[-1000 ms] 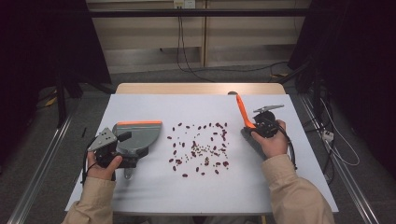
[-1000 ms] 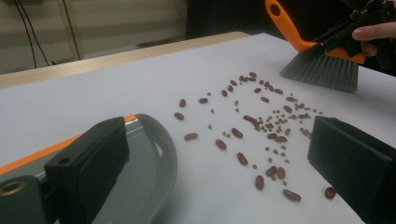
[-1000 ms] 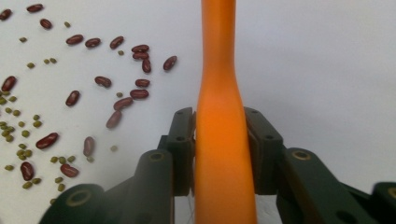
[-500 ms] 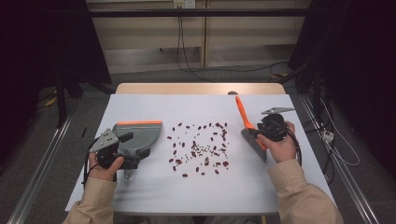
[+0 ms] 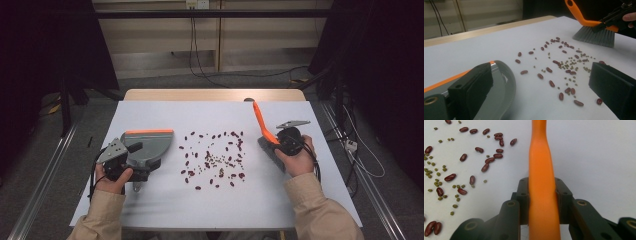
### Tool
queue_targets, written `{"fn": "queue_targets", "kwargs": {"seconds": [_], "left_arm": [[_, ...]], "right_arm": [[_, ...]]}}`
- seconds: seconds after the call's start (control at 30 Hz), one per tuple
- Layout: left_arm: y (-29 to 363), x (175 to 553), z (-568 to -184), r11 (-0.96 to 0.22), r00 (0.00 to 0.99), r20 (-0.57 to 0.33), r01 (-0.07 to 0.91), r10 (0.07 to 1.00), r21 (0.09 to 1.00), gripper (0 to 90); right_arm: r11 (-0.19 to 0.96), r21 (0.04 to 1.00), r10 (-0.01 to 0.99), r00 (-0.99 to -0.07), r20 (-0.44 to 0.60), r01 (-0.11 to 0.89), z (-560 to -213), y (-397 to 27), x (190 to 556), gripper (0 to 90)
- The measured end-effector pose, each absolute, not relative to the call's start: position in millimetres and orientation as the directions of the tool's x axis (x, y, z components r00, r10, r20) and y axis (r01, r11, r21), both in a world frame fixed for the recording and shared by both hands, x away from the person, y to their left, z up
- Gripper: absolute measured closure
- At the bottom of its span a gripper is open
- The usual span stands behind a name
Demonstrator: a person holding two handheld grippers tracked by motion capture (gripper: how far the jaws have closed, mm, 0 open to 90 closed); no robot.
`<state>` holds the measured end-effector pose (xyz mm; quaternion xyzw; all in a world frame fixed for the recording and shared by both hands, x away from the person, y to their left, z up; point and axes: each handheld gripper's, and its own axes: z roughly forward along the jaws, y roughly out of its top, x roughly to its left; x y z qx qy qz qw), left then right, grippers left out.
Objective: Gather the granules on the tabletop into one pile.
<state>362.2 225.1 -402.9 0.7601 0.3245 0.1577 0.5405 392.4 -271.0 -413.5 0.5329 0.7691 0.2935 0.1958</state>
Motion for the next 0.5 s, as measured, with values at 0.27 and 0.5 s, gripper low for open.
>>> {"fn": "queue_targets", "kwargs": {"seconds": [0.27, 0.5], "left_arm": [[224, 360, -404, -0.213, 0.745, -0.108, 0.322, 0.658, 0.923, 5.1], [227, 360, -404, -0.203, 0.74, -0.116, 0.326, 0.662, 0.923, 5.2]], "right_arm": [[0.245, 0.636, 0.938, -0.345, 0.035, 0.732, -408, -270, 394, 71.5], [0.249, 0.701, 0.927, -0.375, 0.027, 0.668, -402, -268, 409, 71.6]]}}
